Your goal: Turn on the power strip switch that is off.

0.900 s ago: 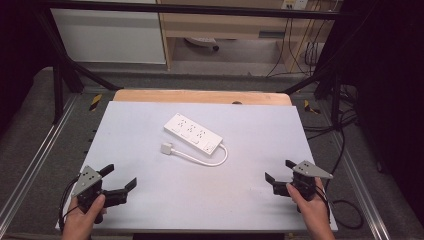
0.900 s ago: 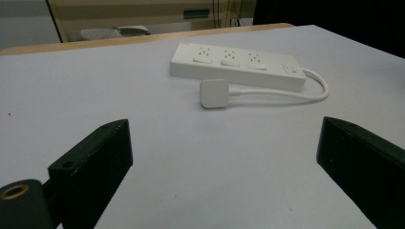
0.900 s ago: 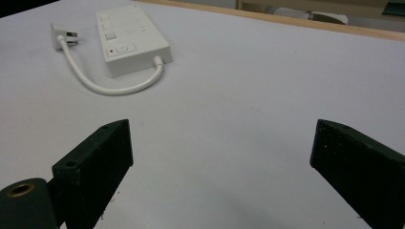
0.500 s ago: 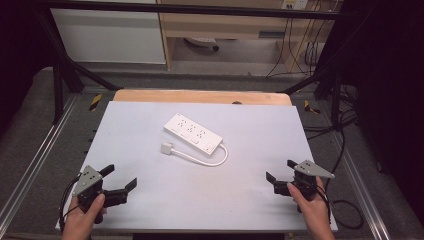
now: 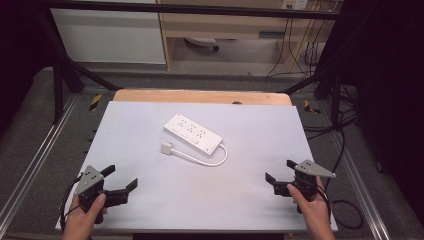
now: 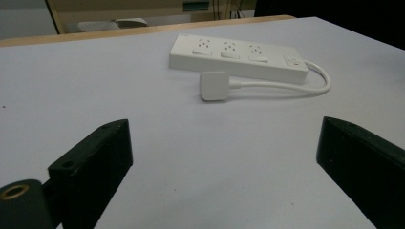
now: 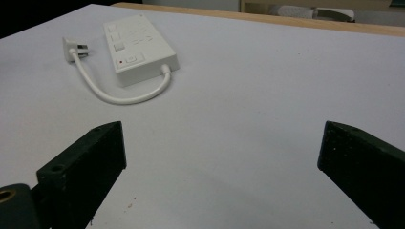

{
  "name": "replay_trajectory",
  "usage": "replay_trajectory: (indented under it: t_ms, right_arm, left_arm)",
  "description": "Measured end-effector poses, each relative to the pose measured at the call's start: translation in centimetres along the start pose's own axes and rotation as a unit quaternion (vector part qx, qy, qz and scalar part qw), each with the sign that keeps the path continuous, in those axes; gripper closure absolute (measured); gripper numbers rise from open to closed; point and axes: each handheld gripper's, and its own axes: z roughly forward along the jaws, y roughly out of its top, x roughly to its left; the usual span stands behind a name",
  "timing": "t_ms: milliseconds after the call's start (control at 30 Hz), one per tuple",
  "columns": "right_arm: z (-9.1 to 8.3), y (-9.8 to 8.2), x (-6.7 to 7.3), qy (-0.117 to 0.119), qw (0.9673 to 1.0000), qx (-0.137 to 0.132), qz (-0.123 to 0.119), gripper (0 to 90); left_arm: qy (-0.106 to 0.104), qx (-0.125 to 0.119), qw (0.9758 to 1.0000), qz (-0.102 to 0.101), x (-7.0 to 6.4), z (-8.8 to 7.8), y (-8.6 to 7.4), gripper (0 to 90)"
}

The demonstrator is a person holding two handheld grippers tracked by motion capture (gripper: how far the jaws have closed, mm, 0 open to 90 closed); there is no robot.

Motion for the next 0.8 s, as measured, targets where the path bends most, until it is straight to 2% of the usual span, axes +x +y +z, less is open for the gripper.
replay_trajectory:
  t_ms: [300,533,800]
  right_arm:
    - [-0.6,0.7,0.1,0.004,1.0000,-0.003,0.000,3.0]
    - [-0.7,0.8,0.2,0.014,0.9999,0.002,-0.006,3.0]
    - [-0.8,1.6,1.0,0.022,0.9996,-0.004,-0.017,2.3]
  left_arm:
    - [-0.010,-0.001,0.9999,-0.001,-0.2,0.1,0.0,5.1]
    - [-0.006,0.003,1.0000,-0.001,-0.2,0.3,0.0,5.2]
    - [-0.004,0.004,1.0000,-0.002,-0.2,0.3,0.0,5.2]
